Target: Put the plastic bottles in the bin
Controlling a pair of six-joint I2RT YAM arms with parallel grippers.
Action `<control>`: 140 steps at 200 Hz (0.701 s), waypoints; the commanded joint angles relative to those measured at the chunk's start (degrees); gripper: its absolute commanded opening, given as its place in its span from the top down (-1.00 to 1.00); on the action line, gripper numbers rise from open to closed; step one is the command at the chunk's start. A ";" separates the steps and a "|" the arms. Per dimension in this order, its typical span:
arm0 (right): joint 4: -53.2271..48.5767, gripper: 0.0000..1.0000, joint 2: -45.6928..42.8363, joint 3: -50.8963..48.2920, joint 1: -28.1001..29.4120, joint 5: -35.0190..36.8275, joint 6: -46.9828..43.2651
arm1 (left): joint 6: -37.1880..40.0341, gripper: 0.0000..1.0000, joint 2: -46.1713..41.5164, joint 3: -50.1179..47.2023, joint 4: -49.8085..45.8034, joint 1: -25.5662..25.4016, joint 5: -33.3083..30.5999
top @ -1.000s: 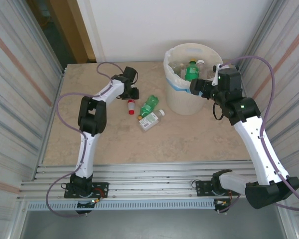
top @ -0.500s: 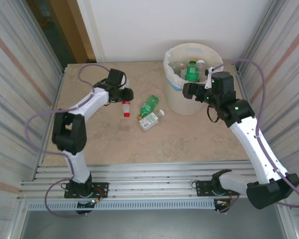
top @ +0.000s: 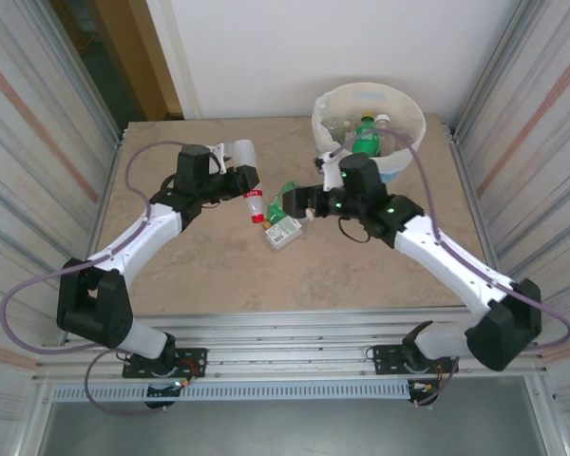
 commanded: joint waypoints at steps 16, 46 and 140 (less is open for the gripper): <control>4.27 -0.84 6.48 4.84 4.01 -4.12 -0.70 | -8.52 0.14 -3.88 -3.52 11.87 -0.15 8.25; 4.23 -0.73 10.42 7.25 4.57 -4.16 -1.01 | -9.65 0.13 -6.18 -5.45 13.56 -1.20 8.28; 7.76 -0.31 14.17 9.12 5.27 -6.30 0.23 | -12.64 0.09 -10.41 -9.57 16.22 -4.33 7.22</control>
